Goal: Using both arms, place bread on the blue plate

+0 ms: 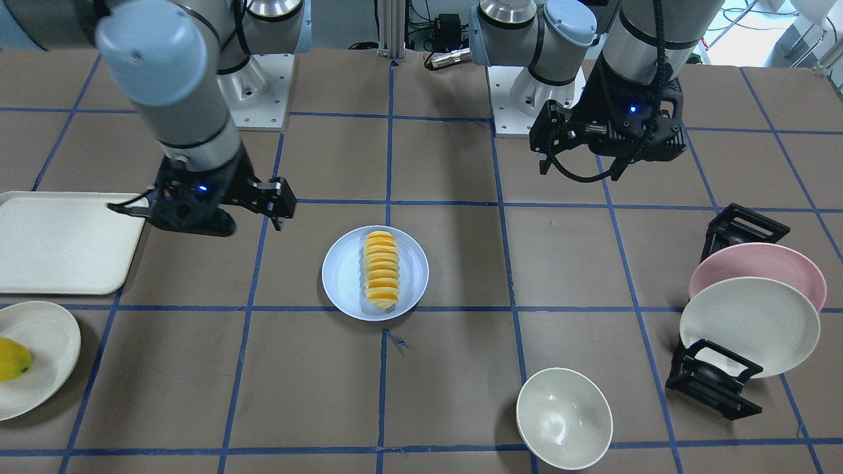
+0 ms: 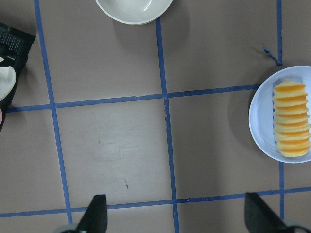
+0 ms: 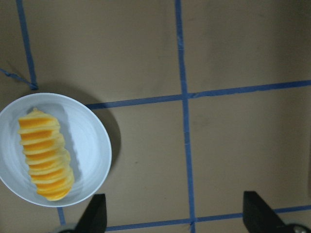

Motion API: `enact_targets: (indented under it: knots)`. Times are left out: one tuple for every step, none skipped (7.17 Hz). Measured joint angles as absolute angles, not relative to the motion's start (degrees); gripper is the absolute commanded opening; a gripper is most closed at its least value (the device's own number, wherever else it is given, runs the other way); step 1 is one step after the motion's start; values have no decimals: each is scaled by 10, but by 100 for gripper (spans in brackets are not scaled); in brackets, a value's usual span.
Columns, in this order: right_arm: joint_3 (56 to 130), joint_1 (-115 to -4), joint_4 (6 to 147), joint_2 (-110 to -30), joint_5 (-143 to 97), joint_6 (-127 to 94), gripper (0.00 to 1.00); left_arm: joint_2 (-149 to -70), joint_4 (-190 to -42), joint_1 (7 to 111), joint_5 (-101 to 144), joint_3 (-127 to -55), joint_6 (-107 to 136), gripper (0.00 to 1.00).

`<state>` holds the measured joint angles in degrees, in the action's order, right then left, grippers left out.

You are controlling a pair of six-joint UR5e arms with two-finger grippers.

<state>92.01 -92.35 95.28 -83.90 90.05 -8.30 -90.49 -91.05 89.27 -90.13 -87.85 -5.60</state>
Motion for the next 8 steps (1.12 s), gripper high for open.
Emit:
enact_targets:
  knots:
    - [913, -890, 913, -866, 905, -63, 100, -905, -911, 892, -901, -876, -56, 100]
    - [909, -873, 880, -885, 912, -56, 100, -905, -911, 892, -901, -875, -56, 100]
    - [908, -866, 858, -902, 914, -53, 100, -904, -911, 893, -901, -875, -55, 100]
    - [910, -865, 850, -919, 913, -51, 100, -903, -911, 893, -902, -875, -55, 100]
    - [912, -866, 847, -927, 910, -48, 100, -902, -911, 893, -902, -874, -55, 100]
    - [913, -869, 845, -931, 905, -45, 100, -903, -910, 892, -901, -874, -54, 100]
    - [914, -873, 845, -932, 902, -43, 100, -905, -910, 892, -900, -874, -52, 100]
    - [914, -875, 845, -932, 901, -43, 100, -906, -910, 891, -900, -874, -51, 100]
